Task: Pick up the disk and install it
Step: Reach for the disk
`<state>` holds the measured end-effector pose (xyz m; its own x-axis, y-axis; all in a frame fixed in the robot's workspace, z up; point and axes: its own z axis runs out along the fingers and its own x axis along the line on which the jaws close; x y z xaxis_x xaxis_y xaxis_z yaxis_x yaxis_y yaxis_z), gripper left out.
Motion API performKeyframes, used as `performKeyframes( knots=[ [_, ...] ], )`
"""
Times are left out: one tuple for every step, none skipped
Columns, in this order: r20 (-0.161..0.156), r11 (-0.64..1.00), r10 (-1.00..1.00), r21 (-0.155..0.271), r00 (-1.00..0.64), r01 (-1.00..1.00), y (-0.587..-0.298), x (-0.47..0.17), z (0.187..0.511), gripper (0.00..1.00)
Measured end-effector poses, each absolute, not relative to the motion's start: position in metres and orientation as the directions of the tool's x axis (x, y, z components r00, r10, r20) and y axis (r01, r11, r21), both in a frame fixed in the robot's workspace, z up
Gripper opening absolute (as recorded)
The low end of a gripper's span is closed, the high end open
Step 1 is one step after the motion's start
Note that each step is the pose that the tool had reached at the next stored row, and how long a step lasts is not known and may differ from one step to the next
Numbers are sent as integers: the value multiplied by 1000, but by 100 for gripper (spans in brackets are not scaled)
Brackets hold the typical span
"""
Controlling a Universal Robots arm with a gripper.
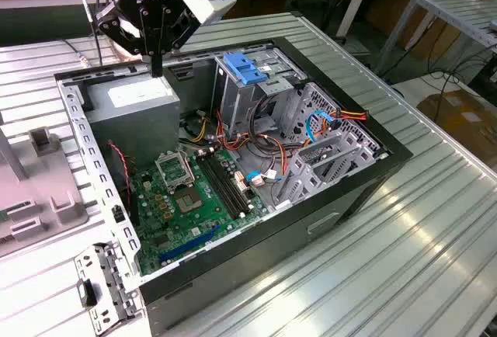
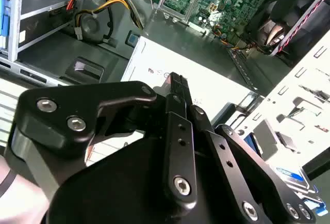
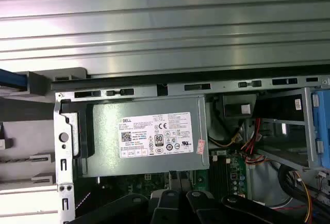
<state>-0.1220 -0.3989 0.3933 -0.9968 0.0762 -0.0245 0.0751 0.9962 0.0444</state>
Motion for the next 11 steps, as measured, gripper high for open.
performKeyframes(
  knots=[
    [-24, 996, 76, 44, -997, 75, -399, -122, 393, 11],
    [-24, 996, 76, 44, -997, 75, -399, -122, 393, 11],
    [-24, 996, 76, 44, -997, 75, -399, -122, 393, 11],
    [-24, 996, 76, 44, -997, 75, -399, -123, 393, 11],
    [-24, 996, 76, 44, -997, 75, -399, -123, 393, 11],
    [-24, 996, 76, 44, -997, 75, -399, -123, 393, 11],
    [-24, 996, 76, 44, -997, 75, -399, -124, 393, 11],
    [-24, 996, 76, 44, -997, 75, -399, -124, 393, 11],
    [-24, 996, 76, 44, -997, 75, -399, -124, 393, 11],
    [-24, 996, 76, 44, -997, 75, -399, -125, 393, 11],
    [-24, 996, 76, 44, -997, 75, -399, -125, 393, 11]
  ],
)
